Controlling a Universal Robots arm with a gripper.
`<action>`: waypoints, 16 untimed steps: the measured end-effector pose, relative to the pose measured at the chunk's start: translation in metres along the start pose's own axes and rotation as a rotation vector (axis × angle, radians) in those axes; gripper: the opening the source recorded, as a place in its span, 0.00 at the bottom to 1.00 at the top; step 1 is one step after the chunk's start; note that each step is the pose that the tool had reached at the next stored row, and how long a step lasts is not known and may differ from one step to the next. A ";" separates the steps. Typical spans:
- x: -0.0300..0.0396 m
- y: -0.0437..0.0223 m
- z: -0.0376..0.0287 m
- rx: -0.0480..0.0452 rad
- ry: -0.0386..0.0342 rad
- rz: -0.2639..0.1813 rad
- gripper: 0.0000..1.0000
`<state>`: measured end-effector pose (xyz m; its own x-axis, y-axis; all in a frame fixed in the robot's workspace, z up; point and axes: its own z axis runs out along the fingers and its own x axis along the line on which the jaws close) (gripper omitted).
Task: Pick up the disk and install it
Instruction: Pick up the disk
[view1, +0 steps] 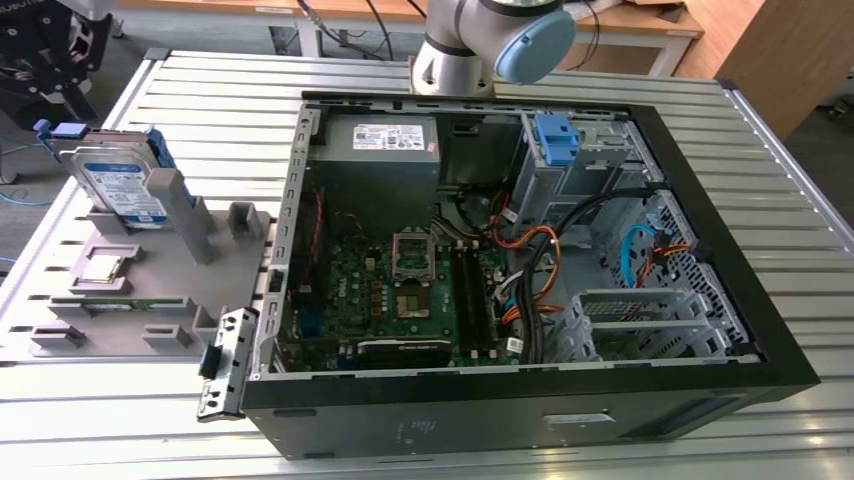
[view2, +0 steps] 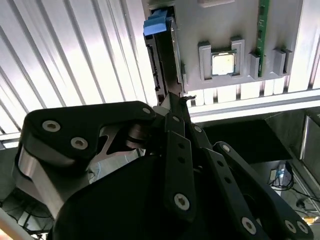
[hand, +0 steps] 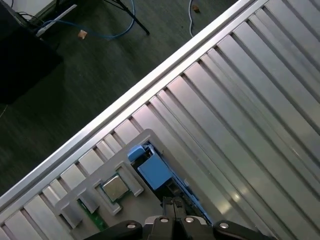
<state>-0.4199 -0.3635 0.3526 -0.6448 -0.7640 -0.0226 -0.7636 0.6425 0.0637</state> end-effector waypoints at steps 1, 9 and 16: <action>0.0000 0.0000 0.0000 -0.0004 0.0011 -0.018 0.11; 0.0000 0.0000 0.0001 -0.0037 0.0105 -0.165 0.11; 0.0000 0.0000 0.0002 -0.0066 0.0186 -0.292 0.11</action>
<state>-0.4199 -0.3635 0.3524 -0.3974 -0.9174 -0.0226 -0.9163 0.3954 0.0636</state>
